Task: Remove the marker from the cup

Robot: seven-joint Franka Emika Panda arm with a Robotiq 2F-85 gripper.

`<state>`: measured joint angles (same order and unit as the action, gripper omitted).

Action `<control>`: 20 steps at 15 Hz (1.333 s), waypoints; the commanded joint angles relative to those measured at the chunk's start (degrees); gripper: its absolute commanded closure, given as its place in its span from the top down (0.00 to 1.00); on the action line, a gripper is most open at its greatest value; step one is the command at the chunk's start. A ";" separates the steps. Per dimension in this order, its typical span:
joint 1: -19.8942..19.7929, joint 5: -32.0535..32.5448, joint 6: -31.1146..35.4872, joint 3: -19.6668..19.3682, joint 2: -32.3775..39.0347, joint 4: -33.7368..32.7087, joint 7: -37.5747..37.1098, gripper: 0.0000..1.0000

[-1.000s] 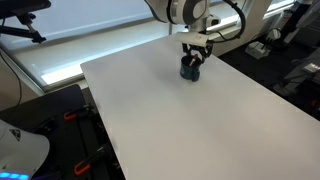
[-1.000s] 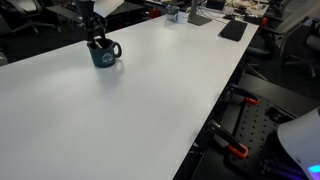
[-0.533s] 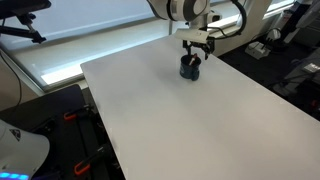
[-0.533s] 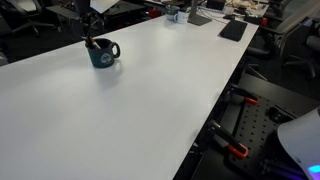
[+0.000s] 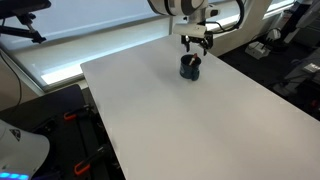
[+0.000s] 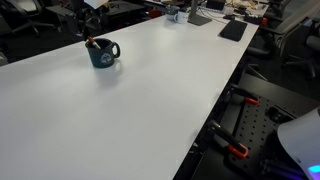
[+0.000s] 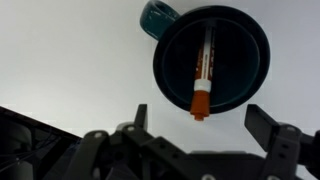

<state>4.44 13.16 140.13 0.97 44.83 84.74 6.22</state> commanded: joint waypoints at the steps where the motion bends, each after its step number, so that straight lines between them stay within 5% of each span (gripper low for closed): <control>1: 0.52 -1.18 -2.71 -0.10 -1.35 0.72 -0.48 0.91; 6: 0.56 -1.26 -4.15 -0.11 -1.02 0.17 -0.58 0.69; 14: 0.71 -1.10 -5.03 -0.30 0.16 -0.68 -0.87 0.64; 20: 0.48 -0.94 -3.23 -0.06 1.00 -0.20 -0.14 0.48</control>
<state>4.59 13.01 136.79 0.98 45.61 84.74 6.22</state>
